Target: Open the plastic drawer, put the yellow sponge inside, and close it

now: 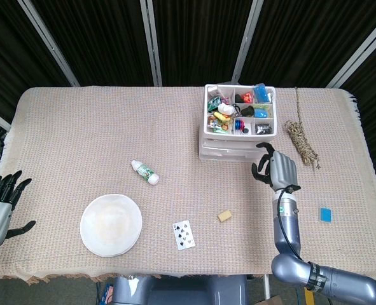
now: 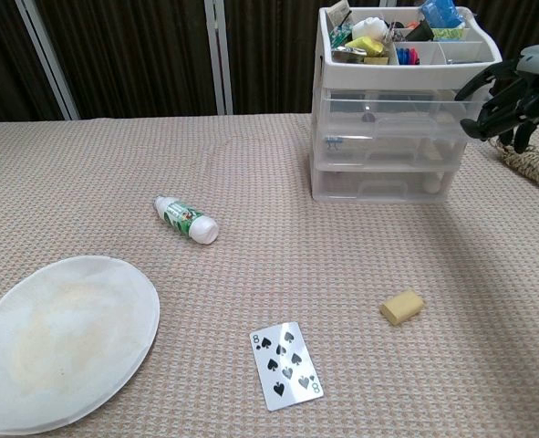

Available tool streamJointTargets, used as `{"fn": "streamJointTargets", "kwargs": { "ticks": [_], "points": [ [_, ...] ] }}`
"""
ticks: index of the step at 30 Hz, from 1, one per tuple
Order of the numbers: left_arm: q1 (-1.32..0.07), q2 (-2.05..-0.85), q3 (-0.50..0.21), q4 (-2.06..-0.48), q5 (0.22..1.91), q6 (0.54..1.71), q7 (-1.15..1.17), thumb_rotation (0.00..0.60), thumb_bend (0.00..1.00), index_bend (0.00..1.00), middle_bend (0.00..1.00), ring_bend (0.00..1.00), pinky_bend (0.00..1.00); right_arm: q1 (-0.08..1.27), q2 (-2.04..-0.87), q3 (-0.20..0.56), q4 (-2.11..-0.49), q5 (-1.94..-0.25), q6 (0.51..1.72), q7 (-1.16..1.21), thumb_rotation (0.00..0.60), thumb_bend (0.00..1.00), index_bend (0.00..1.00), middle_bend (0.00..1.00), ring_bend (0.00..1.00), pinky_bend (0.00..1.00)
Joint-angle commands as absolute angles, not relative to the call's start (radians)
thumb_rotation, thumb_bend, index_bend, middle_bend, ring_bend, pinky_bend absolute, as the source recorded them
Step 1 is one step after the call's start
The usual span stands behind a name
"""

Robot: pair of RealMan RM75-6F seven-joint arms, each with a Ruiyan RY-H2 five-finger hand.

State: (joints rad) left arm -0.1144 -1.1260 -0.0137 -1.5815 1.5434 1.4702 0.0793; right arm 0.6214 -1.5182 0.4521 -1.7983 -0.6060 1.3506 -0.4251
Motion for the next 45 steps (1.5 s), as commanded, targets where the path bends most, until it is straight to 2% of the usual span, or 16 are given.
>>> {"fn": "streamJointTargets", "kwargs": {
  "ticks": [1,8,16,24,40,45],
  "points": [
    [-0.114,-1.126,-0.014,-1.582,1.543,1.47,0.079,0.6,0.15,0.12,0.0,0.0,0.0,0.632,-1.53,0.452,-1.78,-0.598,1.348,-0.431,0.6,0.37,0.29,0.66,0.67,0.63],
    [-0.115,-1.124,-0.013,-1.583,1.541,1.467,0.077,0.6,0.15,0.12,0.0,0.0,0.0,0.636,-1.54,0.452,-1.767,-0.591,1.346,-0.426,0.6,0.37,0.36,0.67,0.68,0.63],
    [-0.115,-1.125,-0.013,-1.584,1.541,1.467,0.079,0.6,0.15,0.12,0.0,0.0,0.0,0.619,-1.529,0.445,-1.796,-0.605,1.348,-0.402,0.6,0.37,0.4,0.67,0.69,0.63],
    [-0.115,-1.125,-0.014,-1.585,1.54,1.467,0.081,0.6,0.15,0.12,0.0,0.0,0.0,0.587,-1.499,0.433,-1.85,-0.616,1.353,-0.372,0.6,0.37,0.41,0.67,0.69,0.63],
    [-0.114,-1.128,-0.014,-1.583,1.543,1.471,0.086,0.6,0.15,0.12,0.0,0.0,0.0,0.519,-1.459,0.362,-1.933,-0.72,1.382,-0.322,0.6,0.37,0.41,0.67,0.69,0.63],
    [-0.114,-1.128,-0.015,-1.583,1.541,1.471,0.086,0.6,0.15,0.12,0.0,0.0,0.0,0.512,-1.452,0.354,-1.954,-0.743,1.389,-0.323,0.6,0.37,0.38,0.67,0.69,0.63]
  ]
}}
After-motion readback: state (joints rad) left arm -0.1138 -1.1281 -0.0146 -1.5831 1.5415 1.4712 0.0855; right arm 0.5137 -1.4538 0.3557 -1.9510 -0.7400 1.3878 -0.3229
